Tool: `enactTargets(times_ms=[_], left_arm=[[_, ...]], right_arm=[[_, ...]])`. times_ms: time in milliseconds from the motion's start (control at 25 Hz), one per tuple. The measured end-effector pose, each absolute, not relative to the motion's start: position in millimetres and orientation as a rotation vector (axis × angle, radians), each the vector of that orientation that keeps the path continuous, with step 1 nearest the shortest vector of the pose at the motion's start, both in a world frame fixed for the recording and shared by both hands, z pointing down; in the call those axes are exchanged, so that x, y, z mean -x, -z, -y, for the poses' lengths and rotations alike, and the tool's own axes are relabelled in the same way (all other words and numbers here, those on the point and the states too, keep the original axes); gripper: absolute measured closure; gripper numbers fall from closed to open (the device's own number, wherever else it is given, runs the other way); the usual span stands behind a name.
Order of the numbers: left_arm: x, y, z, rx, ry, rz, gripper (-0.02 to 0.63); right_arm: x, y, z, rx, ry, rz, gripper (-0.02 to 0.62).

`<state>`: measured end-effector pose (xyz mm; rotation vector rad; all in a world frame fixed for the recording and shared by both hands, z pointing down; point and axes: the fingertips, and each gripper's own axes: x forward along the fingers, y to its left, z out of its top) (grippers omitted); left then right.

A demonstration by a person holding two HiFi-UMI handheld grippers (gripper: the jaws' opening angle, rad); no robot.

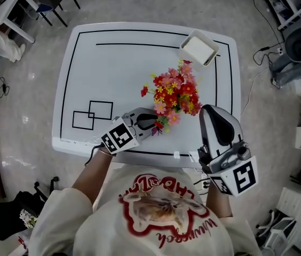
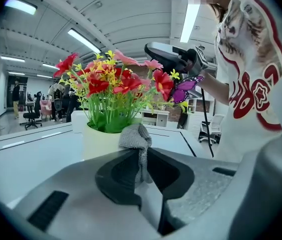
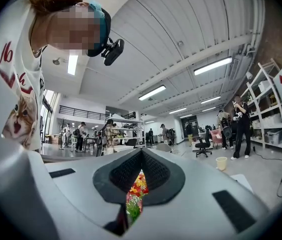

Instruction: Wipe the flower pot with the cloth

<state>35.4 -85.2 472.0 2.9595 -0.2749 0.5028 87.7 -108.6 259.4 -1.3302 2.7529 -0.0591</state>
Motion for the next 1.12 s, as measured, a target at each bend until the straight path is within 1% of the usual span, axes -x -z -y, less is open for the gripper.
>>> enactTargets(times_ms=[560, 920, 1120], left_arm=[[-52, -468, 70, -2.961, -0.45, 0.25, 0.563], [-21, -455, 33, -2.983, -0.36, 0.247, 0.563], [-6, -431, 14, -3.032, -0.316, 0.25, 0.563]], right_arm=[[-87, -259, 101, 1.346, 0.049, -2.757, 0.597], [-71, -260, 81, 1.305, 0.035, -2.792, 0.597], [-56, -258, 70, 1.296, -0.002, -2.803, 0.597]])
